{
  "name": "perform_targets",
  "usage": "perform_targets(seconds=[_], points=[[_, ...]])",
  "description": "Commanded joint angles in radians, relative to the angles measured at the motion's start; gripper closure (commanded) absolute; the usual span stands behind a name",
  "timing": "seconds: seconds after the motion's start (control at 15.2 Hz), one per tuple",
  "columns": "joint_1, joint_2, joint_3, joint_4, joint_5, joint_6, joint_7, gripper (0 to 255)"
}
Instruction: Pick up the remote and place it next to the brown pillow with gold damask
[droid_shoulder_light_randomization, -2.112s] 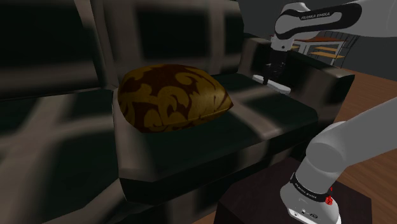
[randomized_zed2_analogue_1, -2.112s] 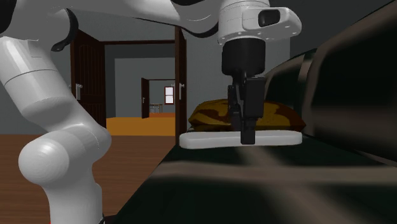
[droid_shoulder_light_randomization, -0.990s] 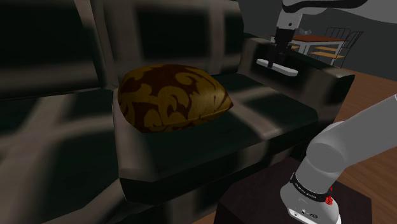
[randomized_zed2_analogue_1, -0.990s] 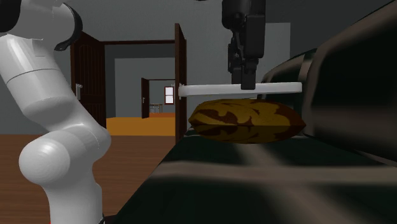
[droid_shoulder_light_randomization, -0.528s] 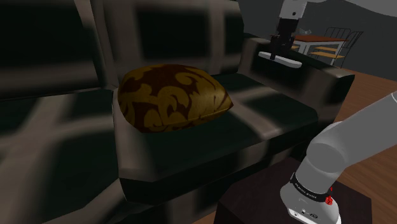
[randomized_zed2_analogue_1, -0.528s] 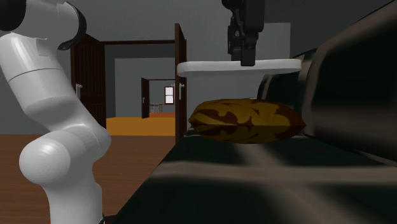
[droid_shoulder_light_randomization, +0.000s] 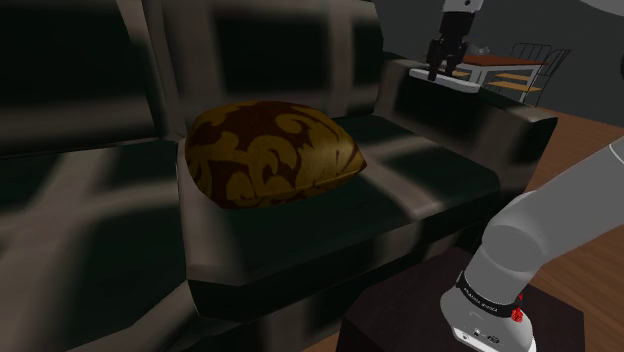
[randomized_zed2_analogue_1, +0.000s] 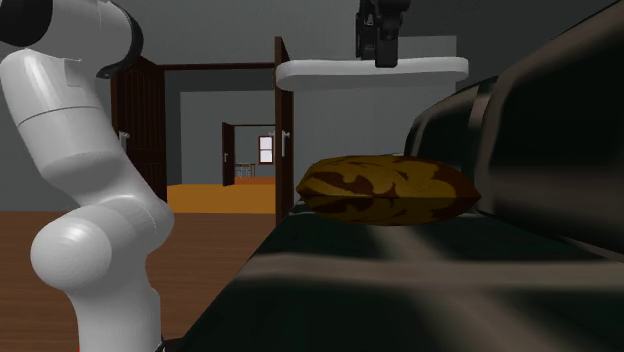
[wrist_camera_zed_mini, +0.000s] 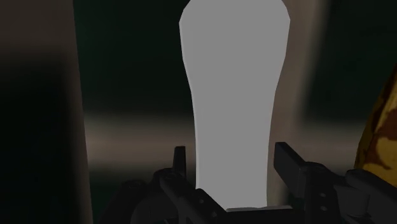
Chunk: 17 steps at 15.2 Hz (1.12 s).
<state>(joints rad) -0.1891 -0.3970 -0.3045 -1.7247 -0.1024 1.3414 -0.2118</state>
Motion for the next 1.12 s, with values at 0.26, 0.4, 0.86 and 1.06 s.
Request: perform_targets(seconds=[0.26, 0.4, 0.86, 1.06], points=[[0.024, -0.106, 0.113, -0.092, 0.025, -0.021, 0.142, 255], [0.033, -0.137, 0.153, -0.119, 0.04, -0.027, 0.192, 255], [0.064, -0.212, 0.292, -0.177, 0.113, -0.047, 0.362, 255], [0.064, -0.234, 0.293, -0.237, 0.112, -0.009, 0.362, 255]])
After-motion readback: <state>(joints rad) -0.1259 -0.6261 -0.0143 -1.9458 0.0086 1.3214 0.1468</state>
